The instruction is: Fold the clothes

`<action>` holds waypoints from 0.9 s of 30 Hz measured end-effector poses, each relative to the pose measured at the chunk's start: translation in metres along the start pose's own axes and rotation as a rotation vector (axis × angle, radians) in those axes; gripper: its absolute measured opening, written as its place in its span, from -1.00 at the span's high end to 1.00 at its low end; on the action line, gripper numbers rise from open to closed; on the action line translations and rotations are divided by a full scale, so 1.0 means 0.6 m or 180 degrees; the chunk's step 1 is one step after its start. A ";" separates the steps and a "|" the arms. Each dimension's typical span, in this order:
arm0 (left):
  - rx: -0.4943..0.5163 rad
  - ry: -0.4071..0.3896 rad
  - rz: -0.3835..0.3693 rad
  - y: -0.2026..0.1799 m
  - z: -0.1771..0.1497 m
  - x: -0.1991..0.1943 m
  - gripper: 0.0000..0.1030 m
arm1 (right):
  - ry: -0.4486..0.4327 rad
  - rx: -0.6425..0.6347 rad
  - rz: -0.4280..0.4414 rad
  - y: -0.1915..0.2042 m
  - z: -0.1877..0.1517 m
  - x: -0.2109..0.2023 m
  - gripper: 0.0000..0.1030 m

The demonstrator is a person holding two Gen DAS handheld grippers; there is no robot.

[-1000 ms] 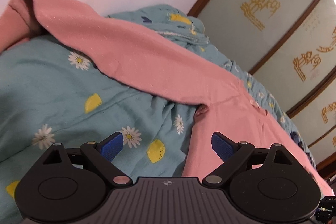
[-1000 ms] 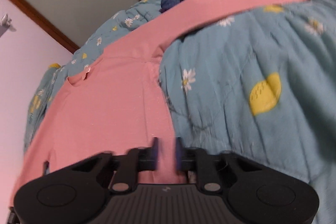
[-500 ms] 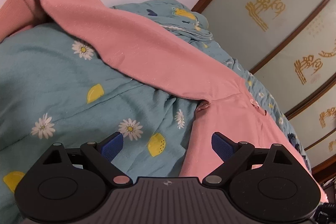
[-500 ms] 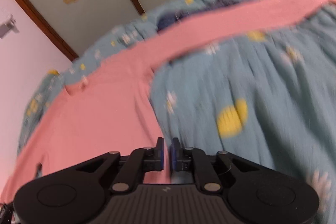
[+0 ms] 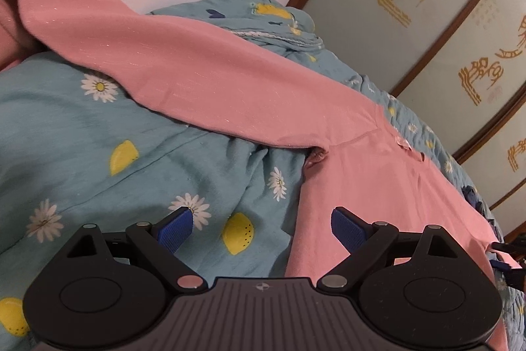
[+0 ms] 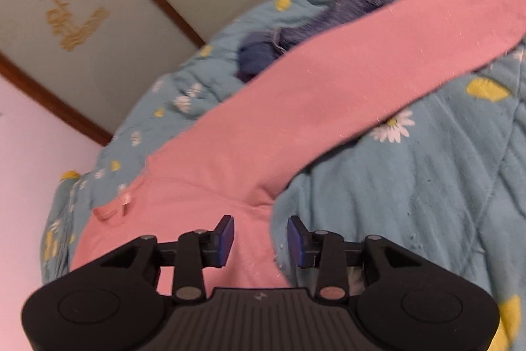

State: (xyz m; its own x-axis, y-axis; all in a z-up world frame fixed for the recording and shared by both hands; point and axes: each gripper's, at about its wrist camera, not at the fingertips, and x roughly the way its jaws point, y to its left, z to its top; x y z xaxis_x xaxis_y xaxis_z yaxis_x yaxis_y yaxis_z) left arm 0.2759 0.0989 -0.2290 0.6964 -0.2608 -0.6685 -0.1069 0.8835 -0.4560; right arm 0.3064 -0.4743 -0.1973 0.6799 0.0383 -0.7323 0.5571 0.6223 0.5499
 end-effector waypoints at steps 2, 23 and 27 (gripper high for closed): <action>-0.0016 0.0017 -0.0007 0.001 0.001 0.005 -0.78 | -0.0019 -0.0008 0.0100 0.003 0.002 0.003 0.33; -0.0033 0.0080 -0.0051 0.000 -0.001 0.011 -0.78 | 0.0089 0.0035 0.0005 0.006 0.004 0.035 0.16; -0.0033 0.0097 -0.0044 0.000 -0.001 0.014 -0.78 | 0.0068 0.0103 -0.0014 -0.005 0.002 0.050 0.19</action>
State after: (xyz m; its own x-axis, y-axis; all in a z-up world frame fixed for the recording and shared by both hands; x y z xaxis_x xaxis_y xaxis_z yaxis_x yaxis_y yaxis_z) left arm 0.2813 0.0963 -0.2352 0.6759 -0.2848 -0.6797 -0.1050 0.8757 -0.4713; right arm 0.3257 -0.4758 -0.2205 0.6673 0.0525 -0.7429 0.5754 0.5969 0.5590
